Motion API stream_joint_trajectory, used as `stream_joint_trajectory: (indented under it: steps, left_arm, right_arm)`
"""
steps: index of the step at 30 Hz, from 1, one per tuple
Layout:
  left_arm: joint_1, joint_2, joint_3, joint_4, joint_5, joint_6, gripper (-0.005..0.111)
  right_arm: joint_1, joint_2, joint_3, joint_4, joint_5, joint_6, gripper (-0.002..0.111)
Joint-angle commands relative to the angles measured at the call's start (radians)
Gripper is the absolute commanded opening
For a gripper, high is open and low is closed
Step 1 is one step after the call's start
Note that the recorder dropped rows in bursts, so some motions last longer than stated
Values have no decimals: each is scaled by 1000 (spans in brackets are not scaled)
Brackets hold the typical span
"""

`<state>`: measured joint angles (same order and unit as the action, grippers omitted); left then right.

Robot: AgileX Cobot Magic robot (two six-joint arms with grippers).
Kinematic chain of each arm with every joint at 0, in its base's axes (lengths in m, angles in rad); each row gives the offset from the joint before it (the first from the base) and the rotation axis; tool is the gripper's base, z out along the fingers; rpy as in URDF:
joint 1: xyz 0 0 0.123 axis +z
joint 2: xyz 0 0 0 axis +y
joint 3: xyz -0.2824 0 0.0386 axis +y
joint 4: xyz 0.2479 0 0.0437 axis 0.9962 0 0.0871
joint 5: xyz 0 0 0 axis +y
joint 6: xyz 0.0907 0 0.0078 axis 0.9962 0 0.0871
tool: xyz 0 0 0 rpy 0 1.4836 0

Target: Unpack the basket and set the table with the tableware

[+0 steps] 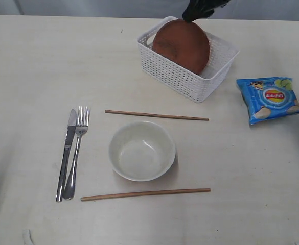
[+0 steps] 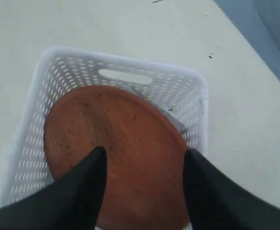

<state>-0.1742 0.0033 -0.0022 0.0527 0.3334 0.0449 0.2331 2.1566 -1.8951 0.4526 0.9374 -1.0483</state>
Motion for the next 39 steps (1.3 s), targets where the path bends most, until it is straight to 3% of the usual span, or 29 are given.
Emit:
stream_joint_trajectory:
  steps: [1,6,21,23,24,26,39]
  left_arm:
    - [2,-3,2,-1,-4,0,0]
    - [2,-3,2,-1,-4,0,0]
    - [2,-3,2,-1,-4,0,0]
    - [2,-3,2,-1,-4,0,0]
    - [2,-3,2,-1,-4,0,0]
    - [2,-3,2,-1,-4,0,0]
    - [2,-3,2,-1,-4,0,0]
  right_arm:
    - [84,22,0,-226,-75,-57,48]
    - [110,43,0,-280,-170,-41,48]
    - [83,112,0,-272,-140,-5,47]
    - [83,116,0,-272,-128,32,36]
    - [83,128,0,-276,-93,32,25]
    - [83,153,0,-293,-62,49,16]
    - [83,207,0,-324,-21,166,16]
